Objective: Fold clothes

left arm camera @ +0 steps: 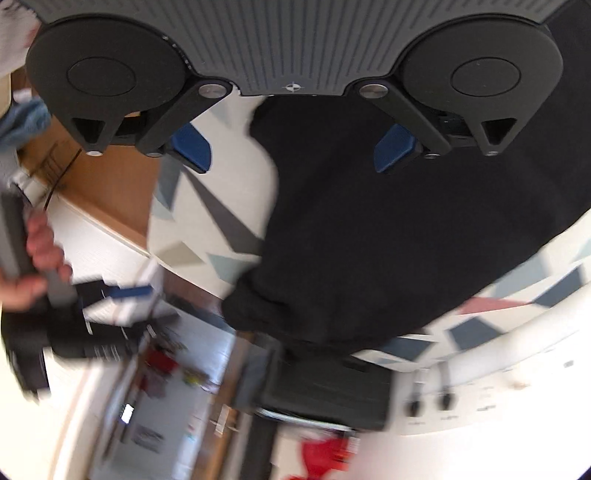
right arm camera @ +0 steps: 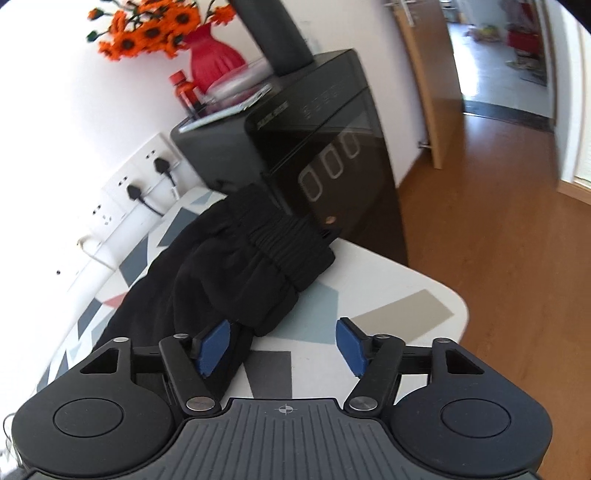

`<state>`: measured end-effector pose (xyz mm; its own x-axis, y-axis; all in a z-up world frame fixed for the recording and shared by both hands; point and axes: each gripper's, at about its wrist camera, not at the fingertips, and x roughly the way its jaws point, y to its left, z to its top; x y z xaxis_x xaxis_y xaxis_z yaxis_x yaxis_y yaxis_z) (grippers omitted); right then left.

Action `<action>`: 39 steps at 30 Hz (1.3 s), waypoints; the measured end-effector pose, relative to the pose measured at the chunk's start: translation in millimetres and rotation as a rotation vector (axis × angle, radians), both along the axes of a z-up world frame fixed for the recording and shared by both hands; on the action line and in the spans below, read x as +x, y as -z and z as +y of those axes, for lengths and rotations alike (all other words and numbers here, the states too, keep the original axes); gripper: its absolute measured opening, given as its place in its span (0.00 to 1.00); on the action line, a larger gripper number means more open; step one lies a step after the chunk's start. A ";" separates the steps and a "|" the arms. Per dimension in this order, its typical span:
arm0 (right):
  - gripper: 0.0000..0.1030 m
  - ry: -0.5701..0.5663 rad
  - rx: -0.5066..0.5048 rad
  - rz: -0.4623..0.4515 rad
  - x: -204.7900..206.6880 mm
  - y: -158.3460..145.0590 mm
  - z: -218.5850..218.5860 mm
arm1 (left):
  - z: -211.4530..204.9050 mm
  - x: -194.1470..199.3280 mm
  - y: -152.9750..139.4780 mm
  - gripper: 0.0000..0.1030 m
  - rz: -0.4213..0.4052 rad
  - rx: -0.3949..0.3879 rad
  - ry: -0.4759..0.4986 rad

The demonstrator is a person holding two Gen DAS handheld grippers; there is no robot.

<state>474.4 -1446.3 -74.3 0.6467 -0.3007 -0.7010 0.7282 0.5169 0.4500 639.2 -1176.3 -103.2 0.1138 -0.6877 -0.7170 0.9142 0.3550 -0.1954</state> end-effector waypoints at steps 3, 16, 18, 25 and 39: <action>0.62 -0.007 0.001 -0.005 1.9 -5.5 -6.7 | -21.7 -17.0 12.3 0.86 -0.001 0.023 0.004; 0.62 -0.024 0.279 -0.068 49.6 76.7 -118.9 | -63.0 -35.4 37.3 0.19 -0.074 0.194 -0.228; 0.62 -0.042 0.295 -0.048 64.2 88.2 -134.6 | -64.5 -37.5 35.9 0.17 -0.073 0.208 -0.262; 0.19 -0.208 0.071 0.008 94.8 73.4 -144.7 | -76.6 -46.8 36.7 0.16 -0.145 0.289 -0.267; 0.17 -0.167 0.083 -0.097 82.5 76.5 -210.1 | -75.2 -37.2 35.5 0.16 -0.043 0.257 -0.294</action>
<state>556.9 -1656.4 -150.8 0.7481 -0.1270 -0.6513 0.5868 0.5851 0.5598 602.0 -1251.5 -138.7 0.3132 -0.4196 -0.8519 0.7715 0.6355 -0.0293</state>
